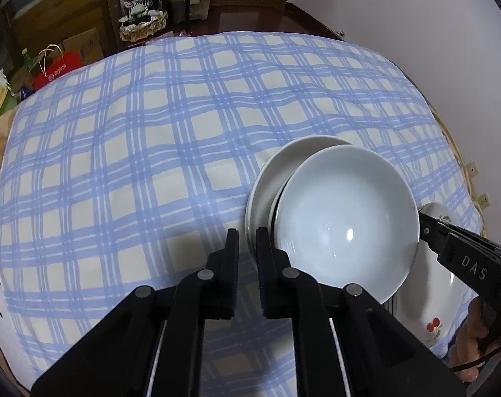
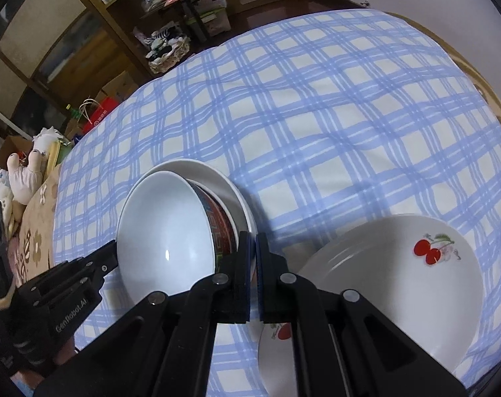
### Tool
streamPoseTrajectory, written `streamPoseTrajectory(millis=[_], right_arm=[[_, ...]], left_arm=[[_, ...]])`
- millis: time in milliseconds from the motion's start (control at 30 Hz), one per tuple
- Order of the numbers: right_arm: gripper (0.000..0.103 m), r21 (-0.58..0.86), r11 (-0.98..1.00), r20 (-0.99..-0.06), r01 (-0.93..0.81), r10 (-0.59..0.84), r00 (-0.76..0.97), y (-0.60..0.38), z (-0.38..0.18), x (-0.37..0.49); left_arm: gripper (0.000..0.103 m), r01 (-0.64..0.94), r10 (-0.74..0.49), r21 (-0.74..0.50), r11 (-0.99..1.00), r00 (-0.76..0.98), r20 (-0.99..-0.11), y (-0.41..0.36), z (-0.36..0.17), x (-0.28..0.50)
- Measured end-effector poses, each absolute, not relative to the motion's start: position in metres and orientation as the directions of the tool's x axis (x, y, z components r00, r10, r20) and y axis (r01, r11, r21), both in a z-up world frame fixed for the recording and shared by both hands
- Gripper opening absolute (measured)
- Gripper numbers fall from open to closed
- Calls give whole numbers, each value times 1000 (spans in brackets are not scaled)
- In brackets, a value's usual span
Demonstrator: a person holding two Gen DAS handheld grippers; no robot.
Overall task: Organize plates and bowls
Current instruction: 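Lift the nested bowl stack off the cloth with both tools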
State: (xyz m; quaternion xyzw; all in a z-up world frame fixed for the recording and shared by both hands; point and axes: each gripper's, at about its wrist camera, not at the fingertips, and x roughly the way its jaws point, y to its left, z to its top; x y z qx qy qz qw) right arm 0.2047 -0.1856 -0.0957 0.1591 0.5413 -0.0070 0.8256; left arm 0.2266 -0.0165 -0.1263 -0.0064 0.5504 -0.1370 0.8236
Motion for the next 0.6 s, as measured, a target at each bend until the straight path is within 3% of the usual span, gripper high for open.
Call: streamPoseTrajectory(millis=[600], right_arm=[[6,238,955,-893,175,144,425,-184,-97,207]], left_arm=[[11,195,-251,-191,962,355,-900,-14,-126,228]])
